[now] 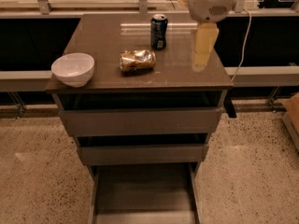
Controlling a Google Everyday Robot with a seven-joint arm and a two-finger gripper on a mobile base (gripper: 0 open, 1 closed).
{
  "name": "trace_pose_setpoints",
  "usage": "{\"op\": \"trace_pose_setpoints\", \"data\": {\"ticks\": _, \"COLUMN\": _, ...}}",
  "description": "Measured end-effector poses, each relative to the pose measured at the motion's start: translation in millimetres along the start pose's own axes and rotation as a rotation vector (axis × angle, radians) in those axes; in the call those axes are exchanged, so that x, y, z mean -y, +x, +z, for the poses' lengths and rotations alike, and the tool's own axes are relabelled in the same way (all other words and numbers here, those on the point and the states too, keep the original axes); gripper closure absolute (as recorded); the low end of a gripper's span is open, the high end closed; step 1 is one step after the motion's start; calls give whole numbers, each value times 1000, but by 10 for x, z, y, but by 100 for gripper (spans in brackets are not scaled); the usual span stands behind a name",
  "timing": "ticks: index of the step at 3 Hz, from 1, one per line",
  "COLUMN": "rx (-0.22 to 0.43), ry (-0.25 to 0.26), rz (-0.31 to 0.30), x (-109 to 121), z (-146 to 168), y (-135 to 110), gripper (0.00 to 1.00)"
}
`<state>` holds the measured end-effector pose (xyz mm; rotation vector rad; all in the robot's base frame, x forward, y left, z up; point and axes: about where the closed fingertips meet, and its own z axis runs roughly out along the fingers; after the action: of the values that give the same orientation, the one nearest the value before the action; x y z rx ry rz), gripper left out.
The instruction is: Place orange can into bottom drawer
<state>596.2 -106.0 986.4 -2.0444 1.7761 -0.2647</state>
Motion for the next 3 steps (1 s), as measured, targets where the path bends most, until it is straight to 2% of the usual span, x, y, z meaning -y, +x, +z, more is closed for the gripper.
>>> {"op": "trace_pose_setpoints", "data": {"ticks": 1, "rx": 7, "ry": -23, "rz": -108, "x": 501, "z": 375, "y": -285, "gripper": 0}}
{"op": "trace_pose_setpoints", "data": {"ticks": 2, "rx": 34, "ry": -89, "rz": -167, "x": 754, "z": 915, "y": -512, "gripper": 0}}
{"op": "trace_pose_setpoints", "data": {"ticks": 3, "rx": 69, "ry": -170, "rz": -185, "x": 795, "z": 1491, "y": -703, "gripper": 0}}
